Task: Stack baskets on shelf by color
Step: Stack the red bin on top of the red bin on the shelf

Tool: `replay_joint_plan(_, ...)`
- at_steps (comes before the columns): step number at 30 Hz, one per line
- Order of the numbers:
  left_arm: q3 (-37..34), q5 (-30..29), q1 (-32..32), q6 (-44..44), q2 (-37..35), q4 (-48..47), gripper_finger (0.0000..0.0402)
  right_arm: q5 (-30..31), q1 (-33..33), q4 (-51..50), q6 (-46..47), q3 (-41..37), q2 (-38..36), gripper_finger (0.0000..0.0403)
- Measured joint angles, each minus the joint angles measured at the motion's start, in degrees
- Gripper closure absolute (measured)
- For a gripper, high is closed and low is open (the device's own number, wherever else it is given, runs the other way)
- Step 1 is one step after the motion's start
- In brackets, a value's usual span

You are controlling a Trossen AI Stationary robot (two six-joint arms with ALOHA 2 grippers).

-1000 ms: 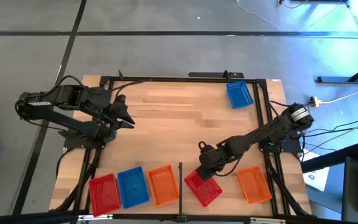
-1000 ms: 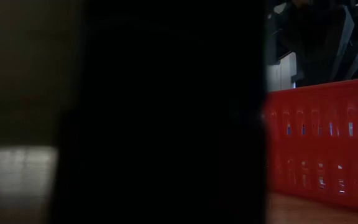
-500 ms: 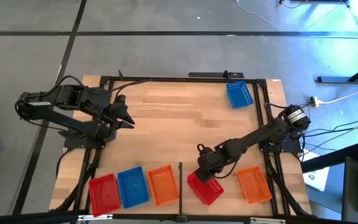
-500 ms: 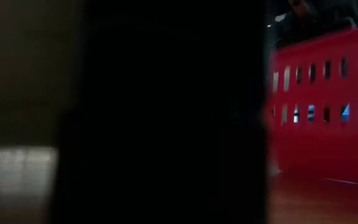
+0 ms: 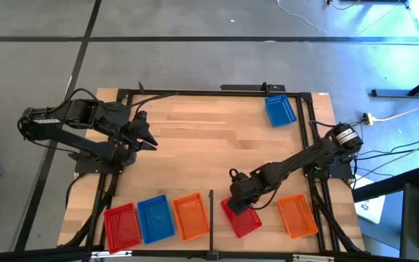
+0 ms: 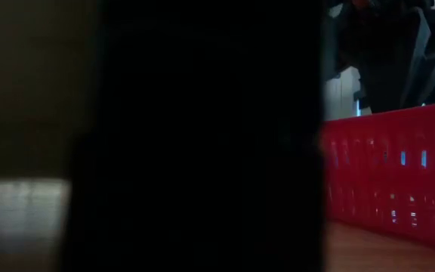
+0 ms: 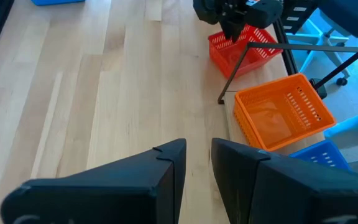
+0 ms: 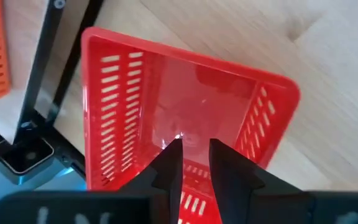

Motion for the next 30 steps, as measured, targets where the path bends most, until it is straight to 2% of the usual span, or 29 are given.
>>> replay_joint_plan(6, 0.00, 0.00, 0.00, 0.01, 0.00, 0.02, 0.0333, 2.51, 0.00, -9.34, 3.10, 4.59, 0.00, 0.0325)
replay_joint_plan(12, 0.00, 0.00, 0.00, -0.01, 0.00, 0.02, 0.0333, 2.34, 0.07, -14.07, 7.61, 4.98, 0.00, 0.0325)
replay_joint_plan(20, 0.00, -0.02, 0.00, -0.01, 0.00, 0.02, 0.0333, 1.91, 0.08, -14.12, 7.85, 4.83, 0.20, 0.0325)
replay_joint_plan(25, 0.00, 0.00, 0.00, -0.01, 0.00, 0.02, 0.0333, -2.20, 0.13, -11.96, 7.99, 2.76, 2.32, 0.0325)
replay_joint_plan(30, 0.00, -0.02, 0.01, -0.01, -0.02, 0.02, 0.0333, -0.67, 0.17, -9.84, 5.60, 2.28, 3.73, 0.0325)
